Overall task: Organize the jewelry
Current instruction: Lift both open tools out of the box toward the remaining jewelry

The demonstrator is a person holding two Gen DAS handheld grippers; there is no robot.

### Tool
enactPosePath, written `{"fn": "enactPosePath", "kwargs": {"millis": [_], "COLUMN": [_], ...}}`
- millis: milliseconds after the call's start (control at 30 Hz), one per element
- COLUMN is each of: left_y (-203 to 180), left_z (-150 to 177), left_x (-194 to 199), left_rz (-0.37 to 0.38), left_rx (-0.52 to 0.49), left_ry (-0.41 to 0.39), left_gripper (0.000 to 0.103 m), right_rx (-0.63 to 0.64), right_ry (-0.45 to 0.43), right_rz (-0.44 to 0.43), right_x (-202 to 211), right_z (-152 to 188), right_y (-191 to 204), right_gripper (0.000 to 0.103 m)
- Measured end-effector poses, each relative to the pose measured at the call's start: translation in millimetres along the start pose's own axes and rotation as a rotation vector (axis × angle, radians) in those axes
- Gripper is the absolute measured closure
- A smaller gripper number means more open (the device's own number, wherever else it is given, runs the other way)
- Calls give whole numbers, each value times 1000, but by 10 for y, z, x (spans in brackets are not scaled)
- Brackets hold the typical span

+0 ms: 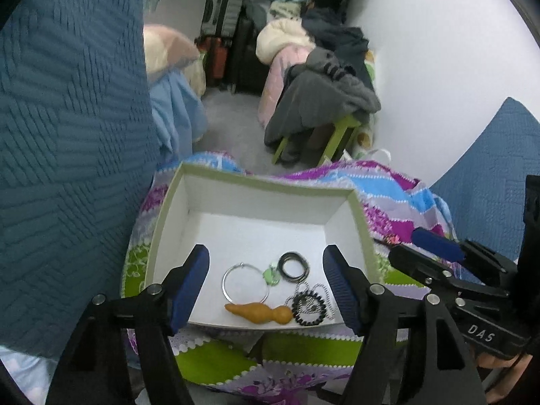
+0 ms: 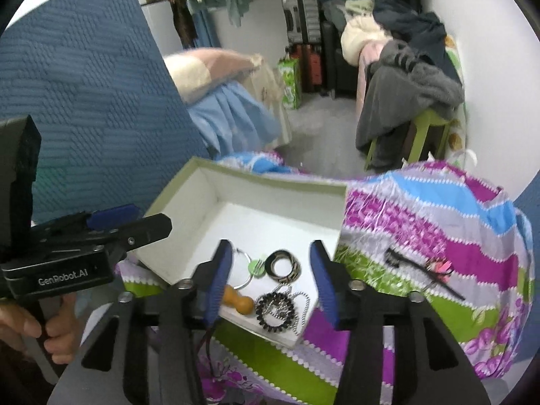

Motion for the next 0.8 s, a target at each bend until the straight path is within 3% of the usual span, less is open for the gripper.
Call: {"fn": "enactPosePath", "kwargs": {"millis": [500, 800], "left_y": [-813, -1415], "left_z": [-68, 94], "left_x": [385, 168], "left_rz": [127, 205], "left_rx": [-16, -53], "left_ry": [-124, -66], "left_gripper": [33, 35], "right_rx": [27, -66], "right_ry": [-148, -180], "right_rz": [58, 135], "right_x": [791, 994], "right_z": [-12, 254], "right_y": [-473, -1147], "right_gripper": [51, 52]}}
Point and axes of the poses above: each gripper's, at about its wrist camera, not at the fingertips, and x roughly against the way its jaws point, y to its left, z to its underside, the point moved 1 cm from there along -x, roughly the way its jaws point, and after that the axes turned 4 degrees about -z, right-handed, at the moved point
